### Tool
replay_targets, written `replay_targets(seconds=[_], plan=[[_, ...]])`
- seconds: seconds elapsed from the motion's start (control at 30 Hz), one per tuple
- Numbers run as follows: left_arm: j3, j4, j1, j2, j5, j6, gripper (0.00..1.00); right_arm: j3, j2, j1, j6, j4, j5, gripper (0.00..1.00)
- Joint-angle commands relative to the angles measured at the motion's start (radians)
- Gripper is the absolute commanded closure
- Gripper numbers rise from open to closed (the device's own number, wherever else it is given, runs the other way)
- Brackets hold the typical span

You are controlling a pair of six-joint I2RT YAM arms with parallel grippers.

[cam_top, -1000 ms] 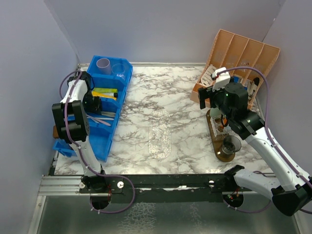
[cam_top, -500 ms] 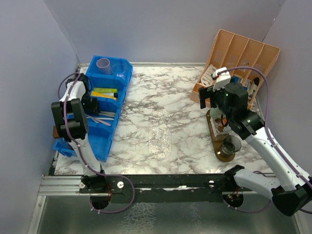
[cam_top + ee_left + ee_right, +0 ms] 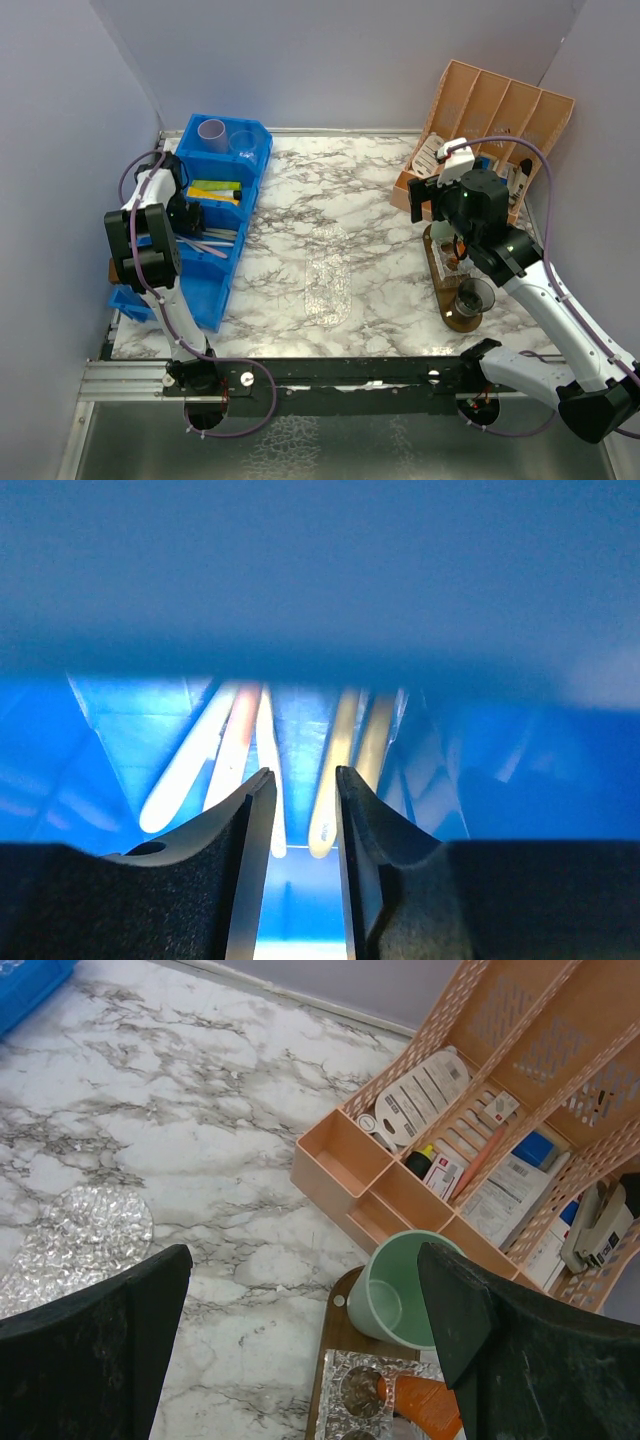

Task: Prepare toiletry sets of a toothbrush and toothpaste on the tray
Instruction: Pick up the toothbrush from the storage box.

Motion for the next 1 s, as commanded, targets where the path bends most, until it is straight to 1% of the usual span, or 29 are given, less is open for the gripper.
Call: replay_targets(seconds=[0.0,0.1,0.37,0.73,0.83,0.97], plan=[[-0.019,0.001,-0.027,-0.042,0.003,-0.009,0.65,-0.002,-0.017,-0.007,0.02,-0.002,0.014,0.03],[-0.019,-0.027,-0.043,-0.066,-0.001,-0.024,0.62,-0.007,-0.017,-0.008,0.021,0.002,0.01,0.03],[-0.025,-0.102,-0.062,-0.104,0.007,-0.073,0.61,-0.016,-0.021,-0.008,0.009,0.006,0.002,0.03],[-0.045,-0.13,-0.086,-0.061,0.062,-0.136,0.58,-0.026,-0.025,-0.007,-0.003,0.015,0.002,0.02],[-0.041,-0.12,-0.085,-0.049,0.049,-0.142,0.53,-0.029,-0.026,-0.008,0.003,0.015,0.009,0.02],[-0.024,-0.104,-0.084,-0.005,0.057,-0.133,0.53,-0.029,-0.026,-0.007,0.007,0.019,0.009,0.02]])
